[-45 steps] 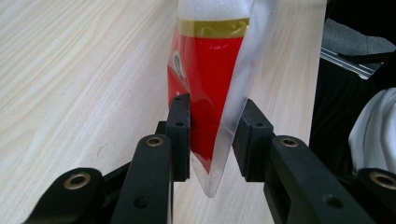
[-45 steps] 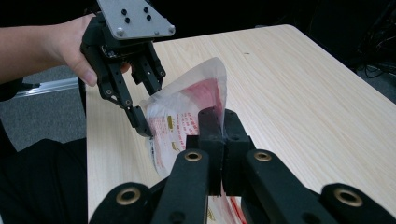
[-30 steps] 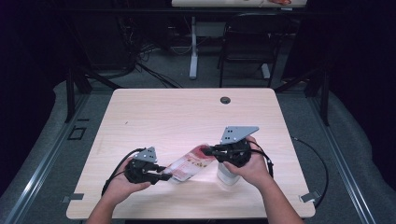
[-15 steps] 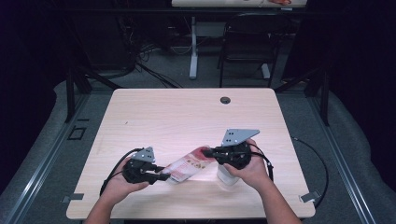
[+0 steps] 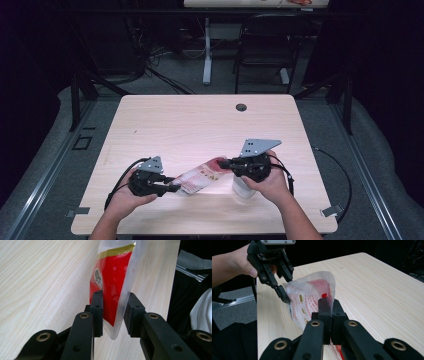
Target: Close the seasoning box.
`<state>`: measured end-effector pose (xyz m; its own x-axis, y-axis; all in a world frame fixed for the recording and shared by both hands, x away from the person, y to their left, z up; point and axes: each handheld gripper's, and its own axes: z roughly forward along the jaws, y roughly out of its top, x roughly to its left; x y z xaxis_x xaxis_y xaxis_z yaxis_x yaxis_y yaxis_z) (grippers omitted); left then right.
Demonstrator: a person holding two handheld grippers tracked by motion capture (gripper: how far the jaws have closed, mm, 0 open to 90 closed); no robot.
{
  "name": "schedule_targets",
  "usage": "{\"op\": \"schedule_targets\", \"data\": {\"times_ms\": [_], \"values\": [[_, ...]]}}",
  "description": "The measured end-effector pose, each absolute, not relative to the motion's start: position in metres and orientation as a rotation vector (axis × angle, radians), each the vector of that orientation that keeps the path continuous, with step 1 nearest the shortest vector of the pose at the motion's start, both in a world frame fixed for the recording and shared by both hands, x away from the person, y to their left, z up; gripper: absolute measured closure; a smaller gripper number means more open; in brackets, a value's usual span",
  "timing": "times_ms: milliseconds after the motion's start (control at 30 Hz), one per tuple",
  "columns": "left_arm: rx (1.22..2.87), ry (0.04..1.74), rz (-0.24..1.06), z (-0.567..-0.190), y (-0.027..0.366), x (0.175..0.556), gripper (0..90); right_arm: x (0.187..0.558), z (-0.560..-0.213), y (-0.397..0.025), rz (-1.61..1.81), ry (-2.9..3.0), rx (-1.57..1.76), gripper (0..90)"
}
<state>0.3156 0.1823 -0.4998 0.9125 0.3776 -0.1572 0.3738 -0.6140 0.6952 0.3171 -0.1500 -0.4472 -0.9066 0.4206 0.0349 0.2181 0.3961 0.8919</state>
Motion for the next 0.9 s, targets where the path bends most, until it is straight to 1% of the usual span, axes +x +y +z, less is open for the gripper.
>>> {"op": "schedule_targets", "data": {"times_ms": [133,200,300,400,467,900], "values": [[2.290,0.530,0.006,-0.498,0.183,0.315,72.2,0.317,-0.447,-0.151,1.524,2.452,0.573,89.6],[2.297,0.540,0.033,-0.497,0.182,0.315,72.3,0.316,-0.447,-0.151,1.524,2.451,0.576,89.6],[2.295,0.531,0.014,-0.496,0.182,0.315,72.3,0.316,-0.447,-0.152,1.521,2.450,0.577,89.6],[2.309,0.536,0.042,-0.494,0.181,0.315,72.3,0.317,-0.447,-0.153,1.517,2.450,0.574,89.6],[2.306,0.528,0.025,-0.492,0.180,0.316,72.4,0.317,-0.447,-0.153,1.522,2.450,0.575,89.6],[2.340,0.528,0.018,-0.475,0.177,0.319,72.8,0.317,-0.445,-0.159,1.527,2.440,0.590,89.3]]}}
